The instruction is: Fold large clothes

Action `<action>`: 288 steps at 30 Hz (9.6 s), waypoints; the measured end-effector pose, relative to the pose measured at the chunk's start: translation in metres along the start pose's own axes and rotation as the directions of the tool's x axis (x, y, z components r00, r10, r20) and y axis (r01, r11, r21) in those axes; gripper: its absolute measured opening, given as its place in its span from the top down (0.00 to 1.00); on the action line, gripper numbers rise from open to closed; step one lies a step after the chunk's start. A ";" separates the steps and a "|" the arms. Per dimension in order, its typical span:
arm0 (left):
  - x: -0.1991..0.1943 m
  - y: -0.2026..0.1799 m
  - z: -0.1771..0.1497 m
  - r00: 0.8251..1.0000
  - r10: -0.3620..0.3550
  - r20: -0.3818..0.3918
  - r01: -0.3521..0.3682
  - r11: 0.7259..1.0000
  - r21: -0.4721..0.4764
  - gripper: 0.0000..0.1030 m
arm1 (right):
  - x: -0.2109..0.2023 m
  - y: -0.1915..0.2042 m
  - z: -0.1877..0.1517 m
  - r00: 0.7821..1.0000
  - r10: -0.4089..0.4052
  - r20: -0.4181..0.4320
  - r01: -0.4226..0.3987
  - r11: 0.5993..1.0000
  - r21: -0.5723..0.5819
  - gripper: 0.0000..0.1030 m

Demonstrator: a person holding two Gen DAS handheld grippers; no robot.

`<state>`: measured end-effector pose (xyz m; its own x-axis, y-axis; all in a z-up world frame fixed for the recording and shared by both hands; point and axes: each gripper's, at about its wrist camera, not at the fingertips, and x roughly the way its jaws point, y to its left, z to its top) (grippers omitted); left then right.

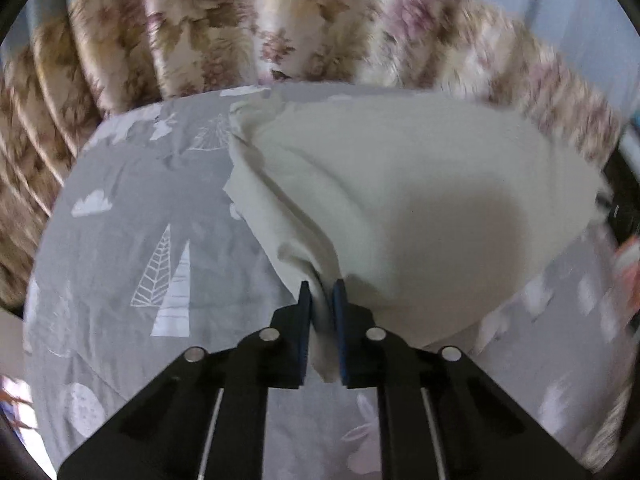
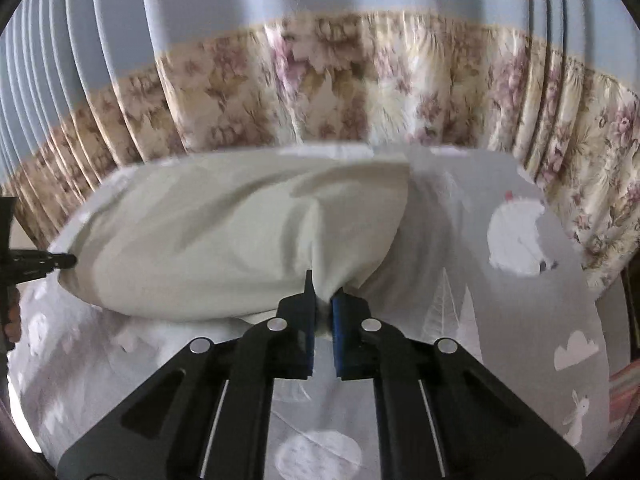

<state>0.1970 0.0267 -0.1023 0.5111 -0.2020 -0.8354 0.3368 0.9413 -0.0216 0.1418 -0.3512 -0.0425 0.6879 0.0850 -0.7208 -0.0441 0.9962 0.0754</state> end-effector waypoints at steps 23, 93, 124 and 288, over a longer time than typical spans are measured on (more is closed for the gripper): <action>-0.025 0.015 0.029 0.988 0.116 0.106 -0.105 0.988 -0.111 0.11 | -0.018 0.008 0.000 0.986 -0.009 0.167 0.004 1.000 0.030 0.45; 0.114 -0.088 0.130 0.991 0.095 -0.091 -0.092 0.995 0.033 0.96 | 0.157 0.077 0.071 0.985 0.036 -0.168 -0.037 0.999 -0.002 0.93; 0.022 -0.074 0.011 0.999 0.033 0.033 -0.033 0.999 0.008 0.98 | 0.046 0.089 -0.017 0.996 0.080 -0.032 -0.082 0.992 -0.095 0.96; 0.070 0.043 0.056 0.971 -0.227 -0.072 0.212 0.962 -0.174 0.04 | 0.116 0.102 -0.014 0.976 0.215 -0.021 -0.204 0.946 0.251 1.00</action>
<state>0.2912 0.0375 -0.1309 0.3633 -0.3904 -0.8459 0.2943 0.9096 -0.2933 0.2072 -0.2394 -0.1284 0.6470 0.2981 -0.7018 0.0001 0.9204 0.3910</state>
